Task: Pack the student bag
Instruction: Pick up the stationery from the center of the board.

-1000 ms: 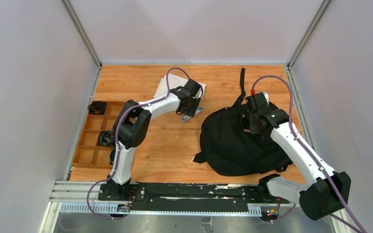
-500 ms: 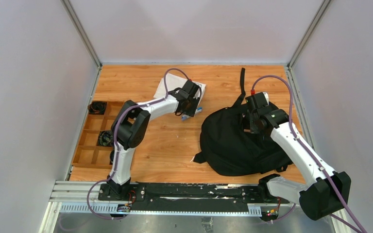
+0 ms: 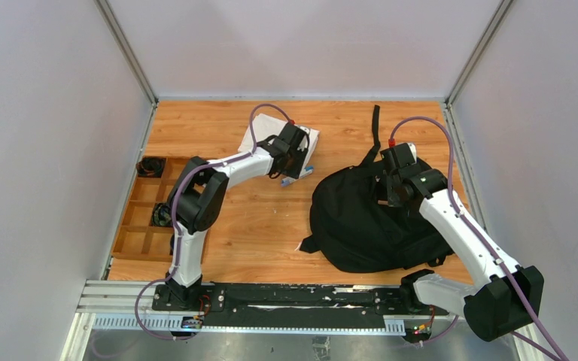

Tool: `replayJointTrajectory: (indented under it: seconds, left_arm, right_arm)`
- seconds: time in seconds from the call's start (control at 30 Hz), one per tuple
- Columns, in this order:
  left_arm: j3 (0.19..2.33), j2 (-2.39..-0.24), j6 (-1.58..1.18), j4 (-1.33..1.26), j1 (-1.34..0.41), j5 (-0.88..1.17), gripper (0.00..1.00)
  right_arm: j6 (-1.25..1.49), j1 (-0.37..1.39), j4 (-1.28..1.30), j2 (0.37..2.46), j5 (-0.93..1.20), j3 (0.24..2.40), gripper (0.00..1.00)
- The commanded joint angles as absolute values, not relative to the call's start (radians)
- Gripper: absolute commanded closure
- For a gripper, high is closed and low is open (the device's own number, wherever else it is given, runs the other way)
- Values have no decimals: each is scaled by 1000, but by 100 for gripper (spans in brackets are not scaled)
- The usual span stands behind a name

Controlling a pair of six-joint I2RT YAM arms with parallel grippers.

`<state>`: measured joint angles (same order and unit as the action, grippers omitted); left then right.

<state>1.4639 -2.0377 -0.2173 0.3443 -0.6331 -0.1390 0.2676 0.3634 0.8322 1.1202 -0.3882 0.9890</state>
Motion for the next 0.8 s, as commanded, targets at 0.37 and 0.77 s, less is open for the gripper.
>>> replayJointTrajectory:
  seconds: [0.37, 0.77]
  left_arm:
    - [1477, -2078, -207, 286, -624, -150, 54]
    - [1452, -2096, -206, 278, -624, -125, 55]
  right_arm:
    - [264, 347, 877, 1115, -396, 997, 100]
    - [269, 348, 879, 1118, -400, 990, 100]
